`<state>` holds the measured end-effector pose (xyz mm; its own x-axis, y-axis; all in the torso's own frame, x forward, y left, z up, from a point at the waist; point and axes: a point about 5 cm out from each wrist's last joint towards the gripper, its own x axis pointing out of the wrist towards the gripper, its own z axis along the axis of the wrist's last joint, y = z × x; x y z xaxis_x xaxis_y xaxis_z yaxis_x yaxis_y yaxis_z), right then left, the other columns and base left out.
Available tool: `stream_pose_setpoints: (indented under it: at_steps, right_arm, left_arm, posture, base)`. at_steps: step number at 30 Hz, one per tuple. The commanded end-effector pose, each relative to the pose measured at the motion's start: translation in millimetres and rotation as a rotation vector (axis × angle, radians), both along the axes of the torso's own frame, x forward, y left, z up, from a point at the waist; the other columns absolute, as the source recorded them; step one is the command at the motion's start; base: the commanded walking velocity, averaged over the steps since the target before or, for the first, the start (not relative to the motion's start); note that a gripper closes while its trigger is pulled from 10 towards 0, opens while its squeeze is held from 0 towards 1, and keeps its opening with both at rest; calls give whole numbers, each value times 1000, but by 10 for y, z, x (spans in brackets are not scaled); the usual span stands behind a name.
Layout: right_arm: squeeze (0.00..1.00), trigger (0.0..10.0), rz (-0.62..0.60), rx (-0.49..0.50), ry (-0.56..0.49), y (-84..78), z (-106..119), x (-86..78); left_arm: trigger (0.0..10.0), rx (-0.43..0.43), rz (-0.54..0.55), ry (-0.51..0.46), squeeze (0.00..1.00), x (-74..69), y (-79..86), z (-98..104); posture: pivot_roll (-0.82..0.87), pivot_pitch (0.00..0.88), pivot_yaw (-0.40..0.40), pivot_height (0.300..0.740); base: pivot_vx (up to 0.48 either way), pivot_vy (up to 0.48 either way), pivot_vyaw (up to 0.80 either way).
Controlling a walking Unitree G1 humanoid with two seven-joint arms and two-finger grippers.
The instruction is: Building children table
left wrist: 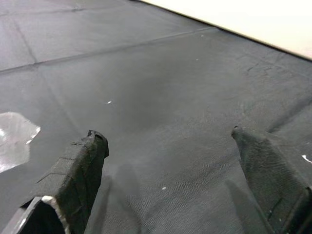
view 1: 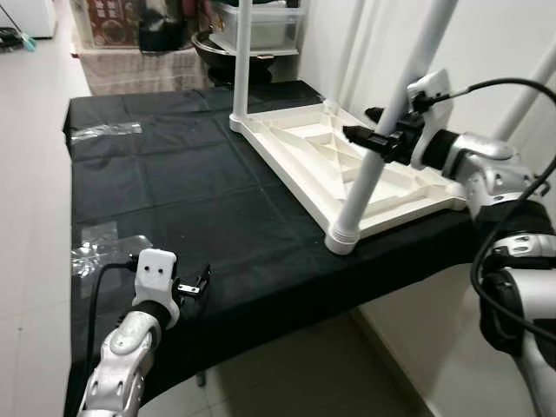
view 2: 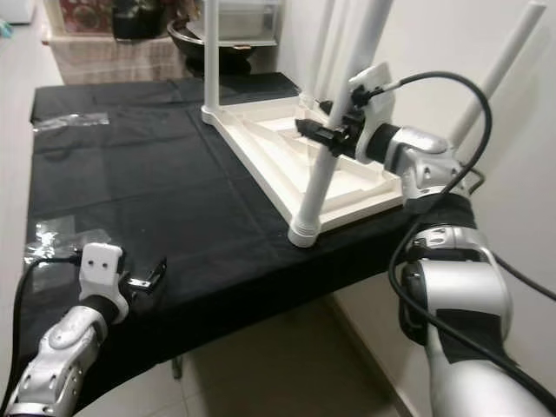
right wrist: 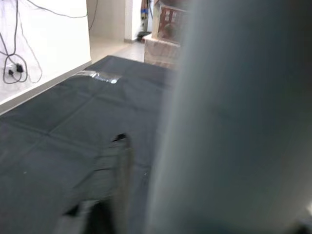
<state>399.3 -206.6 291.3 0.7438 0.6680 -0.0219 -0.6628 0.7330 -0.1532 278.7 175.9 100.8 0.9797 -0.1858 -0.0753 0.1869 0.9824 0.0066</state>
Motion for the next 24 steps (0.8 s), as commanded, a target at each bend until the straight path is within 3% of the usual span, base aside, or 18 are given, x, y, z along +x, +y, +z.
stream_pose_setpoints:
  at_steps: [1,5,6,7,9,10,11,13,14,15,16,17,18,19,22,23,24]
  right_arm:
    - [0,0,38,3,64,139,-100,29]
    - [0,0,11,42,103,167,-167,51]
    - [0,0,-90,59,130,157,-230,93]
    - [0,0,-90,59,130,157,-230,93]
    - [0,0,-500,92,180,12,-384,187]
    - [0,0,-750,148,206,-139,-456,189]
    - [0,0,-750,148,206,-139,-456,189]
    - [0,0,-1034,217,259,-297,-610,140]
    - [0,0,-1113,236,294,-275,-730,115]
    - [0,0,-1113,236,294,-275,-730,115]
    - [0,0,-1113,235,321,-126,-850,107]
    - [0,0,-1113,235,321,-126,-850,107]
    - [0,10000,-1080,242,365,51,-947,98]
    - [0,10000,-989,254,376,236,-940,111]
    - [0,10000,-926,262,380,350,-918,118]
    - [0,10000,-882,290,329,371,-787,138]
    - [1000,10000,-842,323,267,322,-611,165]
  left_arm:
    - [10000,8,-5,13,0,4,7,-29]
    - [10000,8,0,10,0,-3,17,-24]
    - [10000,8,1,10,0,-14,20,-26]
    - [10000,8,1,10,0,-14,20,-26]
    - [10000,8,3,11,0,-30,21,-33]
    - [10000,7,3,11,0,-36,21,-35]
    - [10000,7,3,11,0,-36,21,-35]
    - [10000,6,3,13,0,-39,19,-39]
    - [10000,6,2,13,0,-38,14,-42]
    - [10000,6,2,13,0,-38,14,-42]
    - [10000,7,1,12,0,-33,6,-41]
    - [10000,7,1,12,0,-33,6,-41]
    - [10000,2,1,11,0,-27,-2,-36]
    - [10000,1,-2,11,0,-23,-9,-33]
    - [10000,1,-3,10,0,-22,-13,-31]
    - [10000,2,-6,11,0,-21,-13,-33]
    - [10000,5,-8,13,0,-16,-6,-37]
  posture:
    - [54,0,-127,740]
    - [59,0,-131,740]
    - [58,0,-132,740]
    - [58,0,-132,740]
    - [59,0,-132,740]
    - [56,0,-131,740]
    - [56,0,-131,740]
    - [49,0,-129,740]
    - [51,0,-133,740]
    - [51,0,-133,740]
    - [51,0,-133,740]
    - [51,0,-133,740]
    - [51,0,-133,740]
    - [55,0,-122,740]
    - [55,0,-122,740]
    - [44,0,-118,740]
    - [39,0,-121,740]
  base:
    - [0,0,0]
    - [0,0,0]
    - [0,0,0]
    - [0,0,0]
    - [0,0,0]
    - [0,0,0]
    - [0,0,0]
    - [0,0,0]
    - [0,0,0]
    - [0,0,0]
    - [0,0,0]
    - [0,0,0]
    - [0,0,0]
    - [0,0,0]
    - [0,0,0]
    - [0,0,0]
    - [0,0,0]
